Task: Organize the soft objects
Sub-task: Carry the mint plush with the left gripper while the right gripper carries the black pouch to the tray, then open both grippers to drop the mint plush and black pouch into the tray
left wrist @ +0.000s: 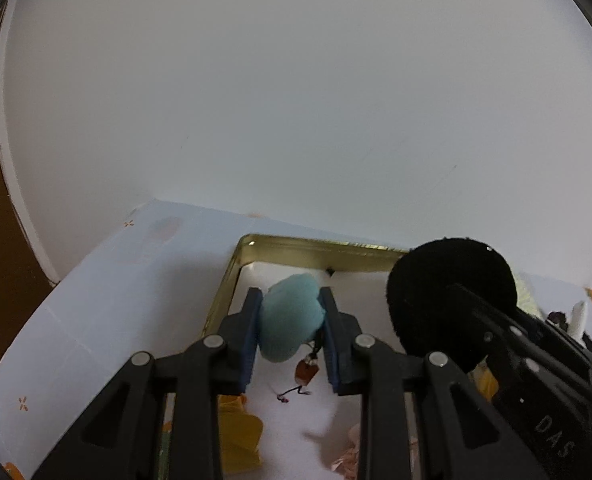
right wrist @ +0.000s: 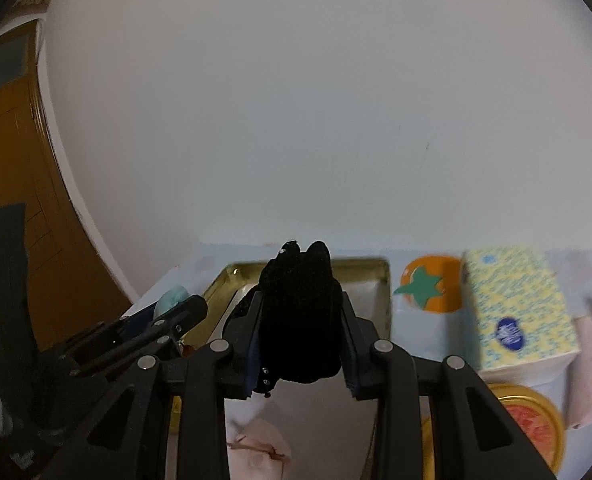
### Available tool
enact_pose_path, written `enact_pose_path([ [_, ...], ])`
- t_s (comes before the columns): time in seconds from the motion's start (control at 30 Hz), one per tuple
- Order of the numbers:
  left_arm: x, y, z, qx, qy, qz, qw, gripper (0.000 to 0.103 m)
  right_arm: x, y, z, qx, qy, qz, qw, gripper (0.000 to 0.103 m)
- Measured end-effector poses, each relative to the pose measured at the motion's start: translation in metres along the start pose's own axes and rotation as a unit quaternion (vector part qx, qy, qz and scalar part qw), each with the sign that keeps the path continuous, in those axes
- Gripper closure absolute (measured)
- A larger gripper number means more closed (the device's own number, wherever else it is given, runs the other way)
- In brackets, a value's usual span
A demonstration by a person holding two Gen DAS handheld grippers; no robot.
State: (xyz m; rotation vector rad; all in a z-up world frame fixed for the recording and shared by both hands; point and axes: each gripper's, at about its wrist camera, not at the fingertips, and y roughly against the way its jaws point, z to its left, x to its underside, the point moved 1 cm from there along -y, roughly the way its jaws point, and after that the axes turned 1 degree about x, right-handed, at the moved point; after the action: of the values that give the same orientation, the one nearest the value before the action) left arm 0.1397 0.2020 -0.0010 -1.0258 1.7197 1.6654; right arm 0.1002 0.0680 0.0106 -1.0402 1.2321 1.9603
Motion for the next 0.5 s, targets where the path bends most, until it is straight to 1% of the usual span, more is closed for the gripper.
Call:
enact_pose_path([
  [0.17,0.003,-0.004,0.002,-0.014,0.001,0.019,0.9997,0.076,-0.001,-0.012,-0.006,-0.020,-0.010,0.026,0.999,0.065],
  [0.2,0.004,-0.004,0.003,-0.017,0.002,0.022,0.9996,0.072,-0.002,-0.015,-0.006,-0.023,-0.010,0.031,0.999,0.064],
  [0.23,0.004,-0.005,0.003,-0.020,0.003,0.023,0.9995,0.068,-0.001,-0.016,-0.006,-0.026,-0.011,0.036,0.999,0.061],
  [0.27,0.004,-0.005,0.004,-0.023,0.005,0.024,0.9994,0.068,-0.001,-0.017,-0.003,-0.026,-0.013,0.038,0.999,0.056],
  [0.3,0.005,-0.004,0.005,-0.030,0.006,0.025,0.9992,0.059,-0.001,-0.017,-0.004,-0.022,-0.017,0.037,0.999,0.053],
  [0.33,0.005,-0.004,0.005,-0.036,0.005,0.025,0.9990,0.042,-0.004,-0.017,-0.005,-0.021,-0.023,0.035,0.999,0.046],
  [0.37,0.004,-0.004,0.005,-0.040,0.006,0.023,0.9989,0.033,-0.004,-0.016,-0.007,-0.025,-0.028,0.031,0.999,0.036],
  [0.4,0.003,-0.001,0.005,-0.042,0.007,0.015,0.9990,0.023,-0.004,-0.013,-0.009,-0.029,-0.033,0.025,0.999,0.033],
  [0.5,0.003,0.007,-0.001,-0.056,-0.011,-0.011,0.9983,0.020,-0.002,-0.001,-0.005,-0.027,-0.029,0.003,0.999,0.032],
])
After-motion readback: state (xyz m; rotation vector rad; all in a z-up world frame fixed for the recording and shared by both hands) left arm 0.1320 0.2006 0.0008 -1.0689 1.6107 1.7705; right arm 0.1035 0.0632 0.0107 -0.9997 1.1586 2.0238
